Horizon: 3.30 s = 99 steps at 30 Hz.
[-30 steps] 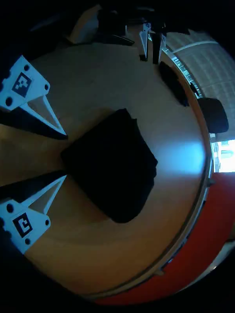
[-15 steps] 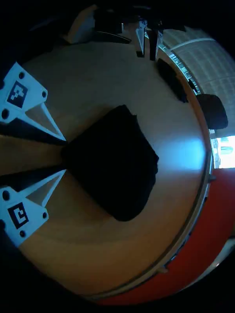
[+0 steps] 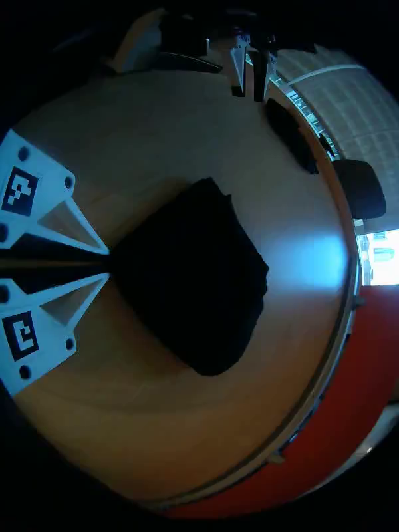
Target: Fold towel
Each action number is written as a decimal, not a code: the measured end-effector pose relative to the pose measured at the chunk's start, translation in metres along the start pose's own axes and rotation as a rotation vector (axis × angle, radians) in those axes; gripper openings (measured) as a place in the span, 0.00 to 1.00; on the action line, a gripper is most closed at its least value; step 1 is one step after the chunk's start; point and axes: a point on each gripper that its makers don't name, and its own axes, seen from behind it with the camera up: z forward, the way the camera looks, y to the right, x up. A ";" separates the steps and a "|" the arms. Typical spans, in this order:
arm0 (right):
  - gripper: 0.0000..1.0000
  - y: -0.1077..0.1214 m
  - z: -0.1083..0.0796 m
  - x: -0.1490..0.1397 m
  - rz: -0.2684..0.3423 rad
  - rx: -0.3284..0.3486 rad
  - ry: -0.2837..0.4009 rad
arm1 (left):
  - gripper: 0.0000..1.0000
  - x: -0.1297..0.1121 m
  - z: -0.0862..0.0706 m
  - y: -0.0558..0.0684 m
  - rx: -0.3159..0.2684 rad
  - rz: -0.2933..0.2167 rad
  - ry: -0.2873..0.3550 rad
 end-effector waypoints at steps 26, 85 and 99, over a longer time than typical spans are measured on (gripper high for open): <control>0.06 0.028 -0.079 0.099 -0.113 -0.115 0.235 | 0.94 0.022 -0.004 0.007 -0.016 0.027 0.030; 0.06 0.176 -0.246 0.089 -0.005 -0.275 0.377 | 0.94 0.055 0.008 0.039 -0.041 0.064 0.044; 0.06 0.223 -0.267 0.060 0.017 -0.325 0.350 | 0.94 0.057 0.012 0.040 -0.029 0.070 0.036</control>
